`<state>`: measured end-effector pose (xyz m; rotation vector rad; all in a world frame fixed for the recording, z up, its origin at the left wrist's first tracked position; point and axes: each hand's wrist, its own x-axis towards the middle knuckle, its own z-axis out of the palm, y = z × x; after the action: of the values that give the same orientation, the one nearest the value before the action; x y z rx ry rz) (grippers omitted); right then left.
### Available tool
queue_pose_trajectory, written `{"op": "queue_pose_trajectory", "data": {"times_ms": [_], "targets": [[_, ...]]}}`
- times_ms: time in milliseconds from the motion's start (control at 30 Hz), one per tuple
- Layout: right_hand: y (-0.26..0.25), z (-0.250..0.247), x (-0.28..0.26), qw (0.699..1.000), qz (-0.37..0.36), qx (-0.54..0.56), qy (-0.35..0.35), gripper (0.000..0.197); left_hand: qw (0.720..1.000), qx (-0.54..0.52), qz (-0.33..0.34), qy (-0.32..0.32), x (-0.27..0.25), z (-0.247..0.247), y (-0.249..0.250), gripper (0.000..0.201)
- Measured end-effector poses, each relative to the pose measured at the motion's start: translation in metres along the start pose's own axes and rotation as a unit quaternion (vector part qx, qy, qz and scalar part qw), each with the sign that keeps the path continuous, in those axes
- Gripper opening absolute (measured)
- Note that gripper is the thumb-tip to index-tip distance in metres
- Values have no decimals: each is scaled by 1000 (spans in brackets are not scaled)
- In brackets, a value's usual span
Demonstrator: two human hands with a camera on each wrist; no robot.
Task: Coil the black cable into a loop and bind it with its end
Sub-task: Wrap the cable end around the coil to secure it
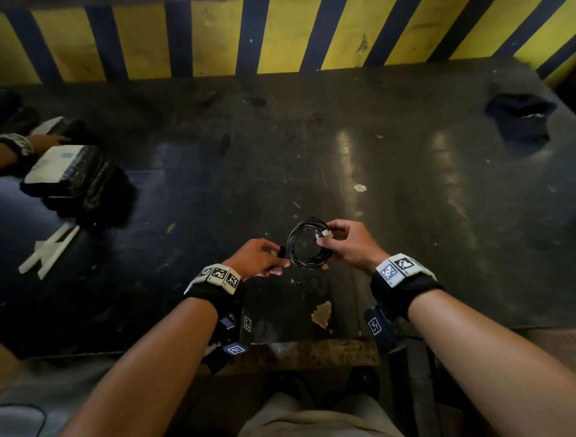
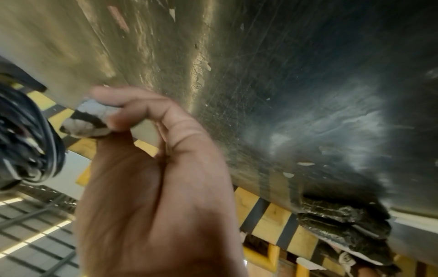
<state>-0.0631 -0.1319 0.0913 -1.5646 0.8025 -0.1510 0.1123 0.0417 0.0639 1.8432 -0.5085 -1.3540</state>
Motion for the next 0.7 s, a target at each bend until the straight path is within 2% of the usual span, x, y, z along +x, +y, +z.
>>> {"op": "queue_pose_trajectory", "data": {"times_ms": [100,233,300,367,567,633,700], "targets": [[-1,0,0,1000,-7,-19,6,31,997,56,26,50,-1,-1,2,27],[-4,-1,3,999,-17,-35,9,26,994,71,47,69,-2,-2,6,13],[-4,-2,5,999,-22,-36,17,31,992,74,65,76,-2,-2,9,12],[-4,-3,6,998,-26,-42,29,27,991,70,82,81,-2,-1,12,13],[-6,-7,5,998,-22,-48,33,26,982,146,110,37,-5,1,17,20],[-6,-8,5,996,-25,-74,31,37,984,132,118,21,-8,4,19,20],[-4,-8,6,995,-23,-92,37,40,987,103,122,14,-11,7,22,21]]}}
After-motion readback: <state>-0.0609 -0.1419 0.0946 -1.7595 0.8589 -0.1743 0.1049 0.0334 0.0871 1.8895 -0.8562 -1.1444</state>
